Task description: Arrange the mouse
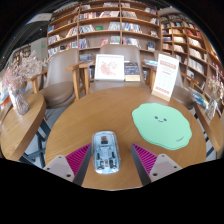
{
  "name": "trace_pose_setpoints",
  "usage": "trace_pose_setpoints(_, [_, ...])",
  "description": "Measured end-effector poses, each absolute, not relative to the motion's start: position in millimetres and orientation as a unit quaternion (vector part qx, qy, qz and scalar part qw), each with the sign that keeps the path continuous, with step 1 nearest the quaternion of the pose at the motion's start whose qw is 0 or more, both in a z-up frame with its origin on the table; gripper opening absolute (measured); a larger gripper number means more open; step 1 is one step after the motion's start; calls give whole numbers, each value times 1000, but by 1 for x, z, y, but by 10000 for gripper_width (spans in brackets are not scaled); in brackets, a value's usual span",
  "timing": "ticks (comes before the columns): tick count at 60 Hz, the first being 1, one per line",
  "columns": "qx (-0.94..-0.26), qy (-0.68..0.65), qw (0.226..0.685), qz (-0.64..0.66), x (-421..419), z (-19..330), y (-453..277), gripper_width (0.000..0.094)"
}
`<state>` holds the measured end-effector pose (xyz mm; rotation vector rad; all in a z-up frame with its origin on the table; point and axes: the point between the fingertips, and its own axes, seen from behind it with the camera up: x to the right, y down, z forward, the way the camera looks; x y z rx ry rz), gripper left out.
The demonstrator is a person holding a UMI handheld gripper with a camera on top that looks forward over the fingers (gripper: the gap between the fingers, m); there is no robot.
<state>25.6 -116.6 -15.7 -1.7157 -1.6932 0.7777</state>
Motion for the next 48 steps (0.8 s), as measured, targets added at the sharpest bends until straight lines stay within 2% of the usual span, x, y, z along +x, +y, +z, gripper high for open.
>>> trace_pose_setpoints(8, [-642, -640, 301, 295, 21, -15, -117, 654])
trace_pose_setpoints(10, [-640, -641, 302, 297, 20, -15, -117, 555])
trace_pose_setpoints(11, [-641, -639, 305, 296, 19, -14, -116, 474])
trace_pose_setpoints(20, [-640, -642, 311, 286, 19, -9, -108, 414])
trace_pose_setpoints(29, [-618, -633, 332, 326, 12, 48, -96, 410])
trace_pose_setpoints(37, [-627, -609, 349, 338, -17, 85, -42, 409])
trace_pose_setpoints(43, [-645, -588, 371, 317, -43, 82, 22, 409])
trace_pose_setpoints(48, [-665, -579, 361, 305, -59, 60, 61, 408])
